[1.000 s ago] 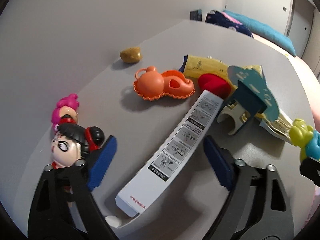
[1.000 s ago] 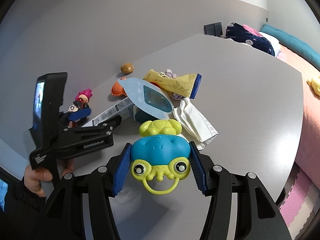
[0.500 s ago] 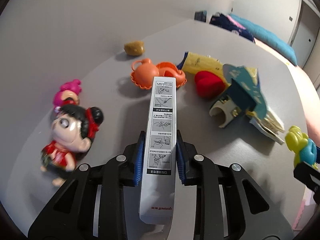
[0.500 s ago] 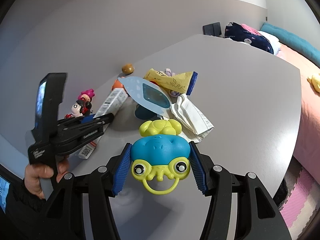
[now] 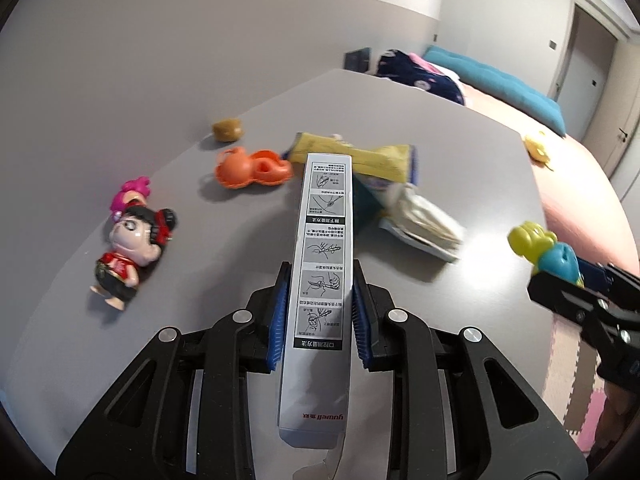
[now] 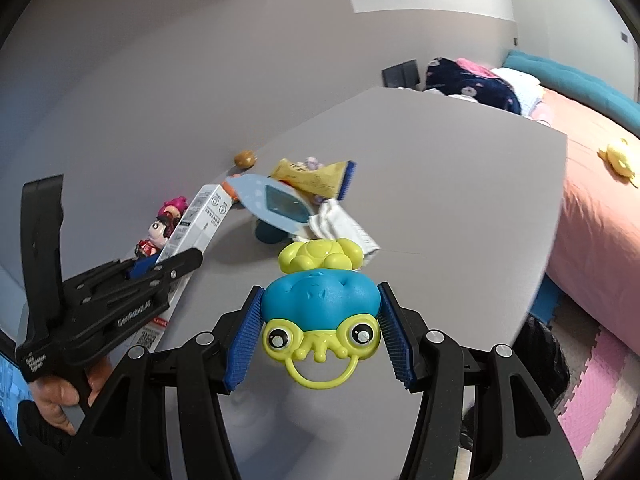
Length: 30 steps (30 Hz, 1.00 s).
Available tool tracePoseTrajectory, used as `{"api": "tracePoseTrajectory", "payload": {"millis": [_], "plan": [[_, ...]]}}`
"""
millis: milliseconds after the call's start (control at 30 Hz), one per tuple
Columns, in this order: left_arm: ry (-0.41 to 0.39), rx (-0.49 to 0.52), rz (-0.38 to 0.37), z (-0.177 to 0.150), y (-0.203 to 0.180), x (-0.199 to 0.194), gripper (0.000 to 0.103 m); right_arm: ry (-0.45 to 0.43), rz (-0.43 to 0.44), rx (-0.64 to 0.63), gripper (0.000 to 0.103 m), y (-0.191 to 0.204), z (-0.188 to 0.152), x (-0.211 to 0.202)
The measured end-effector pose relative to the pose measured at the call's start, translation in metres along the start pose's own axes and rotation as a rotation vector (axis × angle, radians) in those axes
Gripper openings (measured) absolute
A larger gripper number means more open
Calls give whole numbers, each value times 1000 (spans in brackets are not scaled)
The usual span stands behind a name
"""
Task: Collect trash
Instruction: 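Carry the box and frog to the black trash bag, opening the right tool over it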
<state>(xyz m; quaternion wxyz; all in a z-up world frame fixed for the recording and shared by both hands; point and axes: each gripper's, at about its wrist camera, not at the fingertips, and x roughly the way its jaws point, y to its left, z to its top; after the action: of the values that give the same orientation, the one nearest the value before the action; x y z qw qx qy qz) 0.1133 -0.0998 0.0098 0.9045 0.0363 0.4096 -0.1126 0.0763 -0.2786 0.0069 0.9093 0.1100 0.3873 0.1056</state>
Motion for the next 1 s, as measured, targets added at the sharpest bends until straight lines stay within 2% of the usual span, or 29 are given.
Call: {"api": "tracePoseTrajectory", "payload": {"millis": [433,667,1000], "plan": [[-12,149,-96,17,-104,-3,28,-90,-85,122,58,-84,-6,-53],[-5,249,-178,31,-175,11,28,-119,-175,216,58,-144,-16,-75],[52,386,-297,35,-273,39,28,-137,-336,365,58,-238,-37,-102]]}}
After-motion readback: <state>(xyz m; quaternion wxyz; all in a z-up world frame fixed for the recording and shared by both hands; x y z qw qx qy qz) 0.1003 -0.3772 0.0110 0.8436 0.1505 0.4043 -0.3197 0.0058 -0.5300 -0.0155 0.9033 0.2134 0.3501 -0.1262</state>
